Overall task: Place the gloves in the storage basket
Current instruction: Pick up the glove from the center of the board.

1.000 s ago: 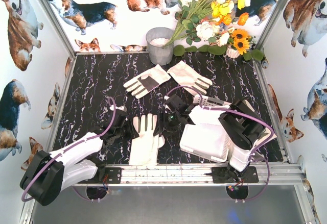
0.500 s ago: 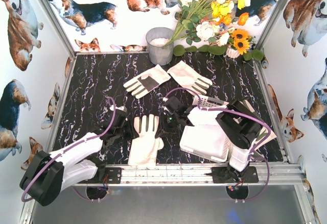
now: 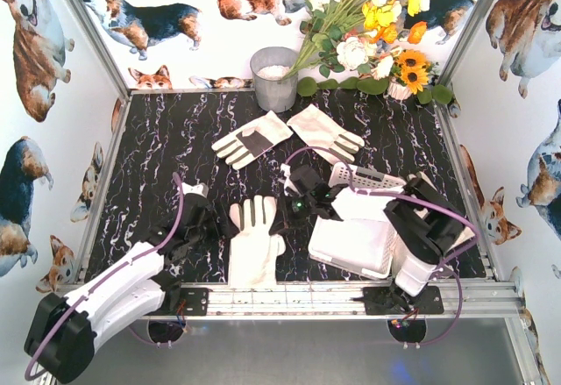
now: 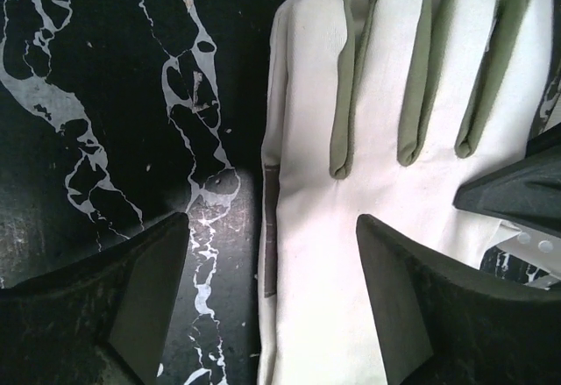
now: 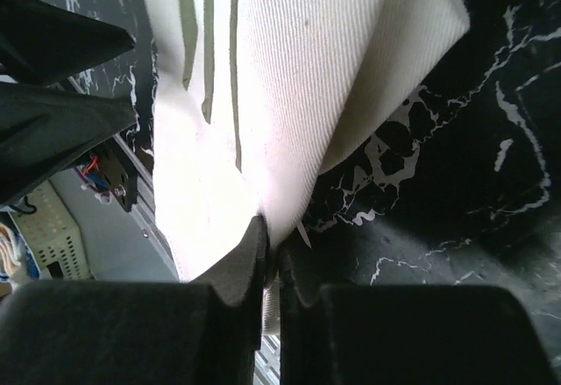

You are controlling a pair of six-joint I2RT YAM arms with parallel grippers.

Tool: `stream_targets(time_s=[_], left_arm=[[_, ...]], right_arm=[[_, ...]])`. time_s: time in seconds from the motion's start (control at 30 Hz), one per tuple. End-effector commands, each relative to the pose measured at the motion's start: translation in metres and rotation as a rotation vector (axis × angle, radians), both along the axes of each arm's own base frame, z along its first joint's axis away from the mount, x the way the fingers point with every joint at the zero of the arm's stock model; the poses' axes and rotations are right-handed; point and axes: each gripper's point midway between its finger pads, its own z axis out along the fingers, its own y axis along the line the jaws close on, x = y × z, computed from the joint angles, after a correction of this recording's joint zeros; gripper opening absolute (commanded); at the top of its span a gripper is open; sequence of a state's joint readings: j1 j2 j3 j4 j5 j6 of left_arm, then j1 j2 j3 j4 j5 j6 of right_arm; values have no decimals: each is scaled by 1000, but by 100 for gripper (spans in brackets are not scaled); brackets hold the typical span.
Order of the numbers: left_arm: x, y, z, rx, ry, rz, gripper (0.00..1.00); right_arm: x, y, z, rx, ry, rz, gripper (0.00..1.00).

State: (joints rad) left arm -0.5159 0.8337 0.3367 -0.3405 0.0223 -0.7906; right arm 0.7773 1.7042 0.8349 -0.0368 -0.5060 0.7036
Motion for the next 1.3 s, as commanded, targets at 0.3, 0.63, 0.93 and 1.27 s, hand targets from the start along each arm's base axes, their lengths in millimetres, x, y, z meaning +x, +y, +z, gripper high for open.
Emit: stream_targets(time_s=[0.3, 0.63, 0.93, 1.27], left_arm=[[7, -30, 23, -259, -183, -102, 88], [-7, -61, 61, -464, -296, -287, 94], [-21, -83, 98, -623, -338, -440, 97], [-34, -93, 140, -771, -406, -521, 96]], right_arm=[[6, -3, 78, 217, -363, 191, 0], [-10, -11, 134, 394, -441, 223, 0], [-21, -15, 180, 501, -495, 262, 0], [-25, -21, 209, 563, -552, 234, 0]])
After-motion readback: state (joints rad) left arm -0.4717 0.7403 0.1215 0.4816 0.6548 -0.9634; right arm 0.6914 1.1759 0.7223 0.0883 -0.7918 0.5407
